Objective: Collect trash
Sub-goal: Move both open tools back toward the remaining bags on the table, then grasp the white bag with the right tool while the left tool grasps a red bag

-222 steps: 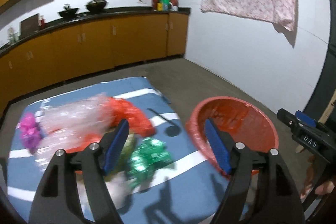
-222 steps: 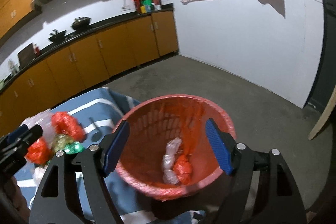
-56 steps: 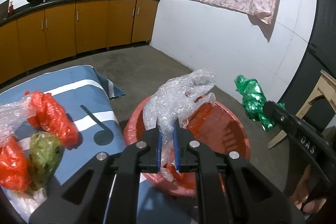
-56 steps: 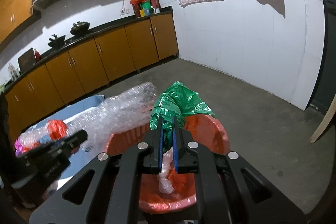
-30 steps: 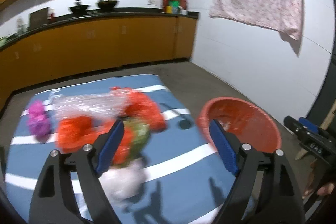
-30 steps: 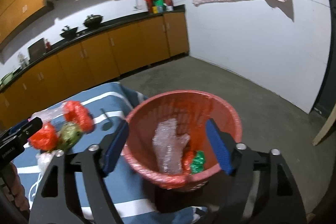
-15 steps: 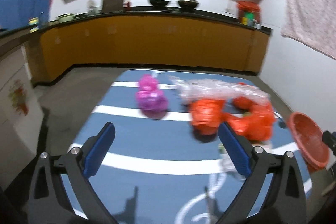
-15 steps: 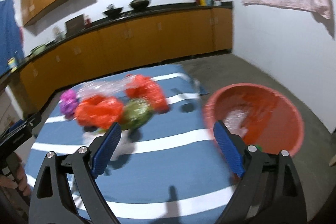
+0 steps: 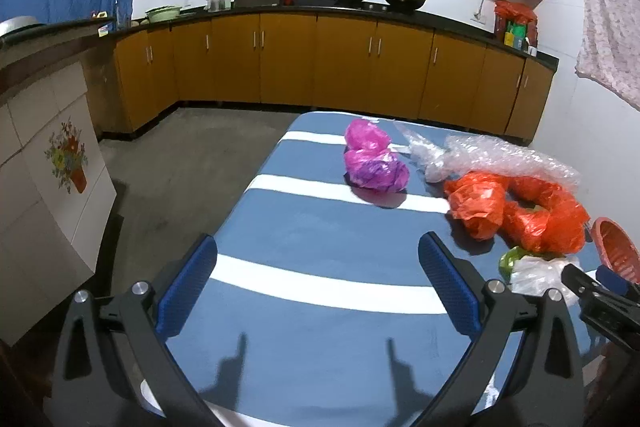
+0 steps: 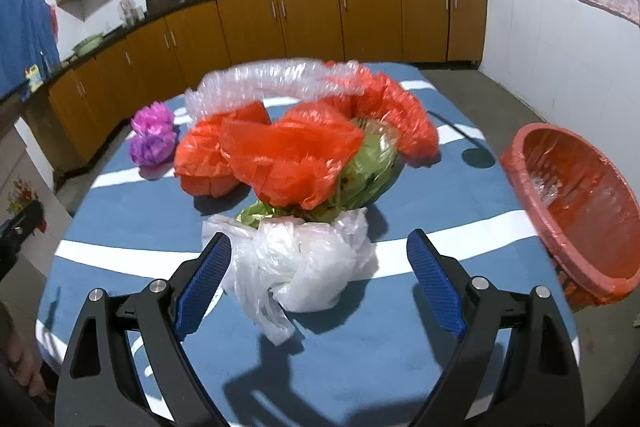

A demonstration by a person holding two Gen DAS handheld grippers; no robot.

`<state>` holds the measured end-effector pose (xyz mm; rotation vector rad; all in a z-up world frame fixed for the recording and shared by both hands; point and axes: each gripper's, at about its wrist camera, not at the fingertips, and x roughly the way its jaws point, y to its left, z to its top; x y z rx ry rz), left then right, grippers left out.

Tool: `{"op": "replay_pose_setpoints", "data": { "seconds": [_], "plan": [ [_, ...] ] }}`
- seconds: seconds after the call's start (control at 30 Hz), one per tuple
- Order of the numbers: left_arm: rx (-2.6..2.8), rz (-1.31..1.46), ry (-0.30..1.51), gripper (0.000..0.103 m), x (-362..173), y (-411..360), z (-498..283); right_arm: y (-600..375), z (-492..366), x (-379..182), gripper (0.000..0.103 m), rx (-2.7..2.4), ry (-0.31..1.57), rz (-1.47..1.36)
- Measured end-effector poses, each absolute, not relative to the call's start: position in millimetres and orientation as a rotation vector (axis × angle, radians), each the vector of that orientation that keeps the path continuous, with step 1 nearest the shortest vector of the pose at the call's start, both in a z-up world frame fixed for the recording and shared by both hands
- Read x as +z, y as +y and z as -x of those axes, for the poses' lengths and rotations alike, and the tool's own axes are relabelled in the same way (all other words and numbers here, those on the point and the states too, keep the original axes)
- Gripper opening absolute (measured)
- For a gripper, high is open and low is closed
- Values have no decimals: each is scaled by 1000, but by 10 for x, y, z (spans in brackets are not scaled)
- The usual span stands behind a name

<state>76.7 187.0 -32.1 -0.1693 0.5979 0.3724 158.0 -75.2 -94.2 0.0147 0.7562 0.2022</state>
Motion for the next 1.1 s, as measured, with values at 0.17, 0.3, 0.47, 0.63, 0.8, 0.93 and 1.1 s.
{"op": "replay_pose_setpoints", "data": {
  "seconds": [0.17,0.3,0.47,0.63,0.8,0.93,1.1],
  "plan": [
    [368,179,616,99,-389,1911,-796,-614,-1653,-1036,89,207,784,29],
    [361,179,627,99,-432,1921,-823,-522,-1696,-1130,72,234,825,62],
    [350,177,632,99,-443,1914,-846,-513,-1645,-1142,56,248,813,95],
    [328,170,634,99,-453,1862,-898,-678,-1566,-1063,55,237,796,79],
    [259,152,638,99,-447,1699,-1020,-886,-1472,-999,54,205,770,90],
    [182,132,653,99,-454,1505,-1197,-1083,-1470,-989,54,165,766,76],
    [123,116,673,99,-480,1273,-1561,-1353,-1482,-955,54,118,758,37]
  ]
}}
